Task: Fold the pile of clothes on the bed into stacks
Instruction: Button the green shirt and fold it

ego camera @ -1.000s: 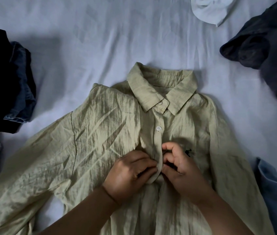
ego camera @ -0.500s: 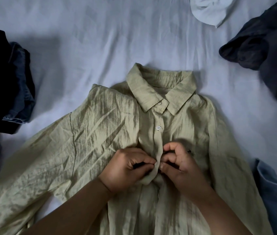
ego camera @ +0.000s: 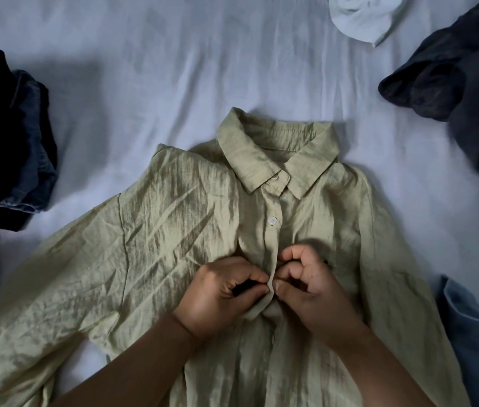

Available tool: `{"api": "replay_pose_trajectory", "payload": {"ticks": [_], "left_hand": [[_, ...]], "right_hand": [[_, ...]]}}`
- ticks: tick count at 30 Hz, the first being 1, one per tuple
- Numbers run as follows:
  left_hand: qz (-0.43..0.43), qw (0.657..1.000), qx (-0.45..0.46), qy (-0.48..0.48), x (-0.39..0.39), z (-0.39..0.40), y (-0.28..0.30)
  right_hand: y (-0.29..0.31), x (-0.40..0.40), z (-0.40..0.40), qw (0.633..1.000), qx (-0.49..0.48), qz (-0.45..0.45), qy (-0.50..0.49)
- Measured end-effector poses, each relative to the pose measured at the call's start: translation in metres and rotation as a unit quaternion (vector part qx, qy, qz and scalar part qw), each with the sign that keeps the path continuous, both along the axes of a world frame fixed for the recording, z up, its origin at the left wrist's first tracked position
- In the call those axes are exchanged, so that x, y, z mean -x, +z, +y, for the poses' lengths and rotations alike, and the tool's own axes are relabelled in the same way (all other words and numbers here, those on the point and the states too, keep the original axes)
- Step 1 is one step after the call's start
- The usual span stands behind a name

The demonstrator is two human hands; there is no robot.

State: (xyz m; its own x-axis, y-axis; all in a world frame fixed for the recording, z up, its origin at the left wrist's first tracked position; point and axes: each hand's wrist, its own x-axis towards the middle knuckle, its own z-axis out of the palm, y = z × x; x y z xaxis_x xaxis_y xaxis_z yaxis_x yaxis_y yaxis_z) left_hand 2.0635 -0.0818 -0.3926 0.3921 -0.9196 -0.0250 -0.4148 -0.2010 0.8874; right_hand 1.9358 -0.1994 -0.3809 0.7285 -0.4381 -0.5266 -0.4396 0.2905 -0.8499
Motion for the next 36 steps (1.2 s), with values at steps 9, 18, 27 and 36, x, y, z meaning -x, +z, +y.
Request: {"api": "replay_pose_trajectory", "payload": {"ticks": [9,18,27,36], "left_hand": [[-0.033,0.999,0.009,-0.006,0.004,-0.001,-0.002],[0.063,0.990,-0.066,0.110,0.012,-0.005,0.014],[0.147,0.954,-0.182,0.187,0.018,0.003,0.026],[0.147,0.945,-0.191,0.223,0.029,0.002,0.025]], "right_hand": [[0.000,-0.002,-0.002,0.999,0.025,0.016,0.016],[-0.002,0.000,0.006,0.999,0.010,0.011,-0.041],[0.002,-0.001,0.008,0.998,0.054,0.002,-0.023],[0.001,0.001,0.011,0.999,0.050,-0.002,-0.002]]}}
